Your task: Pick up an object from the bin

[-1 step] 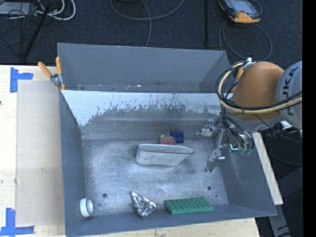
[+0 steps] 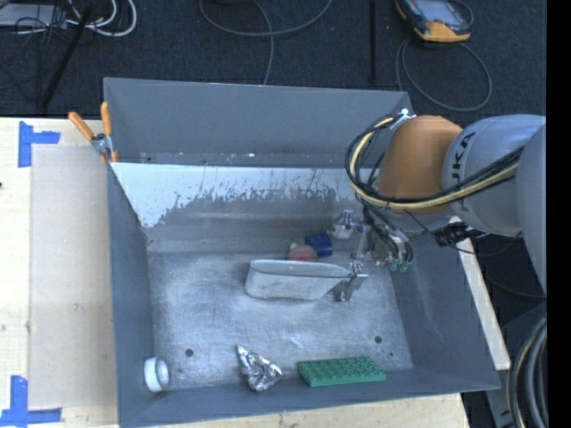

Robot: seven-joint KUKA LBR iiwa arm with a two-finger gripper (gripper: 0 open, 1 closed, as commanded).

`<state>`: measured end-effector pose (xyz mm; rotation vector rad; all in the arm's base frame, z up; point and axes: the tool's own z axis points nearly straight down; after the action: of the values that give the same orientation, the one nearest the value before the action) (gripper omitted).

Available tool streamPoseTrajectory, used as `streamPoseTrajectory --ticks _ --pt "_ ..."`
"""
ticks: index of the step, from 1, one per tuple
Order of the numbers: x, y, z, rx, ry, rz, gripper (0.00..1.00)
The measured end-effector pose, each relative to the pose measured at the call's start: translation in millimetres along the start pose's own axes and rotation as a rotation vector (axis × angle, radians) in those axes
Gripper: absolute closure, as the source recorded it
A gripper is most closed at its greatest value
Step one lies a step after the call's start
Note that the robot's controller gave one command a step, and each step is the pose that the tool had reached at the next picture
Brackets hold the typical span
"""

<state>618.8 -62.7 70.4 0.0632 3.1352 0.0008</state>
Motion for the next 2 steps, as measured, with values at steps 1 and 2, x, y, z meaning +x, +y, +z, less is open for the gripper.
streamPoseTrajectory --ticks 1,2 --pt "37.6 49.2 -54.7 -0.002 0.005 -0.227 0.00" --pt "10.1 68.9 -20.6 0.003 -0.006 -0.405 0.00"
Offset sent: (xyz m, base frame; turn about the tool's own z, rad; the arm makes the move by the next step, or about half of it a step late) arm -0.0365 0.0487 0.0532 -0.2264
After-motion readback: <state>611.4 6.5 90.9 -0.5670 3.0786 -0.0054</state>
